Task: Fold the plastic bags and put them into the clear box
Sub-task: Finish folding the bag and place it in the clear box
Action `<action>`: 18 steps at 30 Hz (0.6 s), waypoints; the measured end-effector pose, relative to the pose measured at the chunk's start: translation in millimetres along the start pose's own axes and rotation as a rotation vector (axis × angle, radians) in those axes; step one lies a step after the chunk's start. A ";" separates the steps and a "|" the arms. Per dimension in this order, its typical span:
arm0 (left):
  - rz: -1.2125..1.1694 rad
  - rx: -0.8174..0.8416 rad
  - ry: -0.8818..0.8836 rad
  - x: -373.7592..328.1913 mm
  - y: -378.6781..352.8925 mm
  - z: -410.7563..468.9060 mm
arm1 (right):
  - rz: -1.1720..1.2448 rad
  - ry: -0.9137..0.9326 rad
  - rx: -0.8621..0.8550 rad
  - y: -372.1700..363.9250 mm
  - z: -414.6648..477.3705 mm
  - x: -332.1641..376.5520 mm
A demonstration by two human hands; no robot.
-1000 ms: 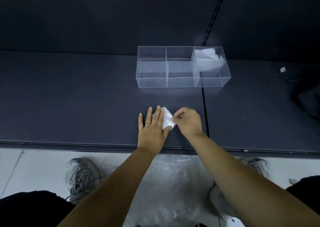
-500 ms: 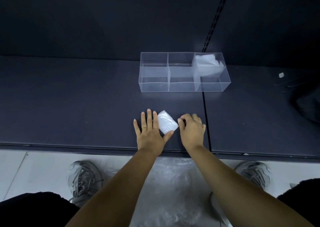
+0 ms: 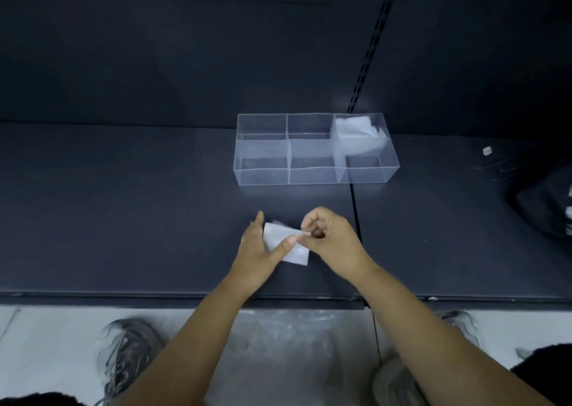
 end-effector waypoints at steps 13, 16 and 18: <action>-0.537 -0.144 -0.179 -135.5 -2.8 51.5 | 0.134 -0.146 -0.300 132.2 92.7 -8.2; 0.013 -0.477 -0.359 -138.1 3.0 56.7 | 0.035 -0.178 -0.496 173.0 136.6 -24.2; 0.417 -0.514 -0.466 -129.3 -15.1 60.0 | -0.044 -0.187 -0.531 187.5 162.8 -36.9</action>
Point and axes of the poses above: each hand's wrist, its own z-axis towards the middle knuckle, its own y-axis out of the back of the hand, x = y × z, the point moved 6 cm from there along z, towards the middle knuckle, and after that the axes turned 14 degrees about y, right-handed, at the moved point
